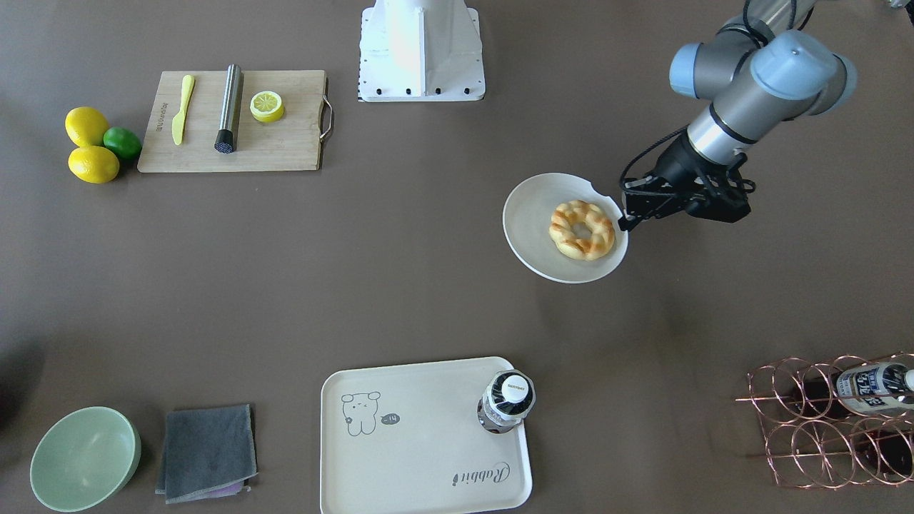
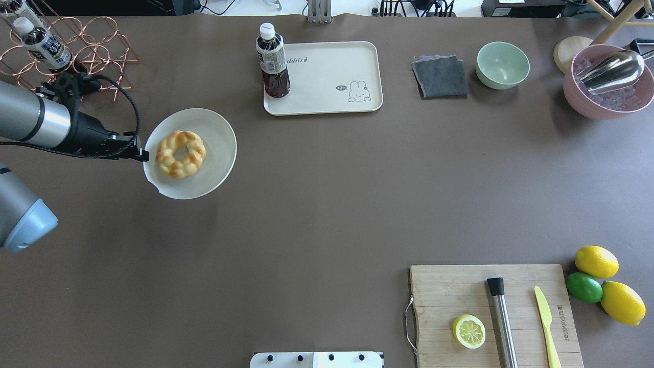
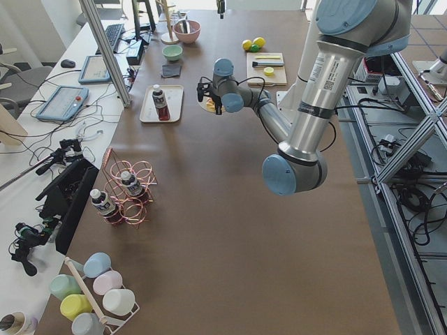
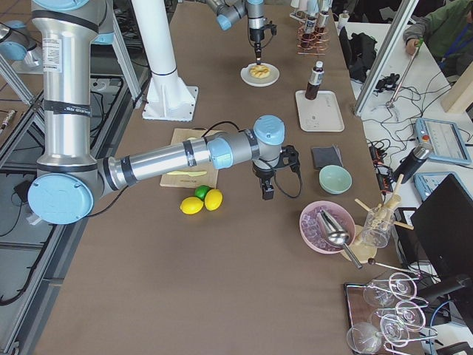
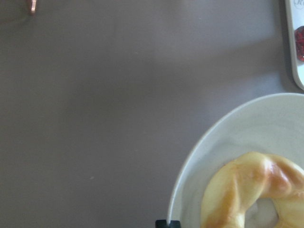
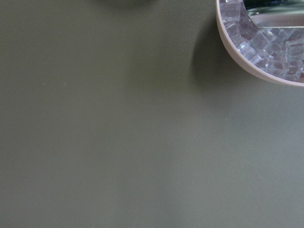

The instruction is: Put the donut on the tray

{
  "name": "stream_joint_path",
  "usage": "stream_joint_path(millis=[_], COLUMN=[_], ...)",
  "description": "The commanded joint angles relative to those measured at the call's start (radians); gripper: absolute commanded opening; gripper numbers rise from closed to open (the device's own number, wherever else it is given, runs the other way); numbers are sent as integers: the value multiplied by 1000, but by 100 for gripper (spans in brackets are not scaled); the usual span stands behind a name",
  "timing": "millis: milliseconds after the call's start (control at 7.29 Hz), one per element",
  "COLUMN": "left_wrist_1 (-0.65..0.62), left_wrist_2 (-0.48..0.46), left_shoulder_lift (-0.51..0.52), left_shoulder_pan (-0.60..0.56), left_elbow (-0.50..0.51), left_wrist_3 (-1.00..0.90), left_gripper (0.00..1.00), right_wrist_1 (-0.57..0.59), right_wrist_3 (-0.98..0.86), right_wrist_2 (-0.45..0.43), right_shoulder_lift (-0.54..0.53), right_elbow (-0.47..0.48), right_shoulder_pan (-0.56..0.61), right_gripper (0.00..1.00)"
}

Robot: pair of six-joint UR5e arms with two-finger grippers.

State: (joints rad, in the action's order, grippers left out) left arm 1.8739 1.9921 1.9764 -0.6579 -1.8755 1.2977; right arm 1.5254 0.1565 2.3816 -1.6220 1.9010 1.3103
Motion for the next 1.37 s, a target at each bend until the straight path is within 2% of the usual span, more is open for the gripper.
stream_joint_path(millis=[0, 137, 275, 549, 686, 824, 1098, 1235], left_wrist_1=[-246, -278, -283, -297, -297, -297, -297, -297], left_wrist_2=[-143, -177, -223, -280, -312, -318, -345, -346], left_shoulder_lift=[203, 238, 263, 364, 377, 401, 426, 424], left_shoulder_pan=[151, 188, 228, 262, 288, 296, 311, 311], left_elbow=[-2, 2, 12, 105, 116, 149, 153, 151], left_wrist_3=[96, 129, 165, 231, 233, 250, 270, 270], left_gripper=[0, 0, 0, 0, 0, 0, 0, 0], right_wrist_1=[-190, -271, -277, -277, -277, -274, -272, -272], right_wrist_3=[349, 488, 621, 882, 1010, 1085, 1213, 1242], right_wrist_2=[-99, -140, -162, -170, -171, -189, -270, -292], right_shoulder_lift=[10, 26, 89, 210, 261, 270, 283, 281], right_elbow=[15, 12, 10, 19, 23, 53, 84, 92], right_shoulder_pan=[-162, -242, -308, -417, -452, -492, -596, -626], right_gripper=[100, 100, 100, 99, 98, 96, 88, 79])
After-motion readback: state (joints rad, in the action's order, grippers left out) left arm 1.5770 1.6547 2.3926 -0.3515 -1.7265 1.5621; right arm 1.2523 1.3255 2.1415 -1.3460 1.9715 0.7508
